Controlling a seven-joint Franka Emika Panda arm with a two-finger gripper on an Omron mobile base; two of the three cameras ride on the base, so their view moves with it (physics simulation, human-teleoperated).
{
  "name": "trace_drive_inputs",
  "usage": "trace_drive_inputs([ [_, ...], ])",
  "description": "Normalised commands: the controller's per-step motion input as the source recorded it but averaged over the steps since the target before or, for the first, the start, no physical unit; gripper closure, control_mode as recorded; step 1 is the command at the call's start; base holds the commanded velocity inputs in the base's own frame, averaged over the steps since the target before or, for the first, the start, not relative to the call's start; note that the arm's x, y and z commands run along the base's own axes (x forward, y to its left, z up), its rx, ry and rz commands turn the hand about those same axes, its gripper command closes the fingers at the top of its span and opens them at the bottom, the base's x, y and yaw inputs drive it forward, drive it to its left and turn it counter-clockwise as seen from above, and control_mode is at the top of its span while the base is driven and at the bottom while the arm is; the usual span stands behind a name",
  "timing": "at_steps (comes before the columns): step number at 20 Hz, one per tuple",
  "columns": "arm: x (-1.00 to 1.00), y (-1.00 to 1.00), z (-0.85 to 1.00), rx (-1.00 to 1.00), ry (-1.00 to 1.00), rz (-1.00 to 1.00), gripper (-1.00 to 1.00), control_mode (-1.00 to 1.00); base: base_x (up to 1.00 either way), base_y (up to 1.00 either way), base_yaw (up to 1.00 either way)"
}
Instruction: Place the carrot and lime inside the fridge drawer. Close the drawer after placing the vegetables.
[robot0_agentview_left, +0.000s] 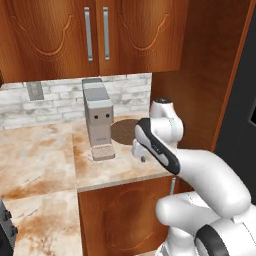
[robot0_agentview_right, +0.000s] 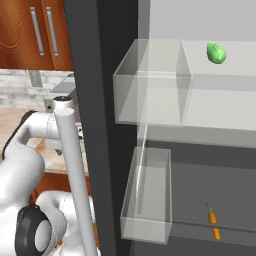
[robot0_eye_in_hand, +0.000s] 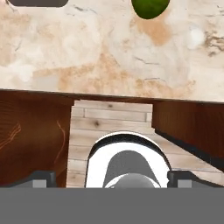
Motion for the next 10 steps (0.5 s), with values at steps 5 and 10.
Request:
trace_drive_inputs([
  [5, 0.99, 0.03, -0.29, -0.04, 0.01, 0.00, -1.00, -1.00, 0.00, 0.00, 0.00],
  [10, 0.88, -0.03, -0.06, 0.00, 0.00, 0.00, -1.00, -1.00, 0.00, 0.00, 0.00],
])
